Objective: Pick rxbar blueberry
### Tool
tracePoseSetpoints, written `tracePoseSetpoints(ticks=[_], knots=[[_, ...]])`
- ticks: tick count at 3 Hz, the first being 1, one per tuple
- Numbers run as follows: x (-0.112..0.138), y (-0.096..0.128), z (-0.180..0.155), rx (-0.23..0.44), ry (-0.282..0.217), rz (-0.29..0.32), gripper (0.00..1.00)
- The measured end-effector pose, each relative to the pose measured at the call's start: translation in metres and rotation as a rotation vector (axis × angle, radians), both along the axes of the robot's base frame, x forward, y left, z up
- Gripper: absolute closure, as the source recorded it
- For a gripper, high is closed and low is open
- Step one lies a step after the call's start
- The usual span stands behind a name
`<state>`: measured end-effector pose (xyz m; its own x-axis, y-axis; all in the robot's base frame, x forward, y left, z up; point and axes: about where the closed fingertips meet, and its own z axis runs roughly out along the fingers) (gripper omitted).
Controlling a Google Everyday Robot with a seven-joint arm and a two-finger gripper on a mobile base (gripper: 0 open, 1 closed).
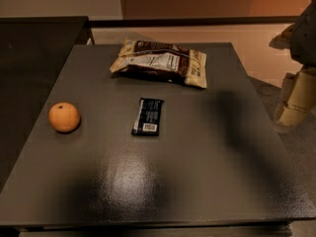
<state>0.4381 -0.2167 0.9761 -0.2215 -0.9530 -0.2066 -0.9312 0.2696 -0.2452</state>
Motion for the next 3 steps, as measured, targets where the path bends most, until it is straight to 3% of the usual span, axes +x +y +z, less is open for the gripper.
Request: tracePoseSetpoints(ticks=[2,3], knots=[[-0.002,0.010,-0.002,0.019,-0.002,0.020,0.00],[-0.001,0.037,-0.013,0.077,-0.007,0.065,0.00]])
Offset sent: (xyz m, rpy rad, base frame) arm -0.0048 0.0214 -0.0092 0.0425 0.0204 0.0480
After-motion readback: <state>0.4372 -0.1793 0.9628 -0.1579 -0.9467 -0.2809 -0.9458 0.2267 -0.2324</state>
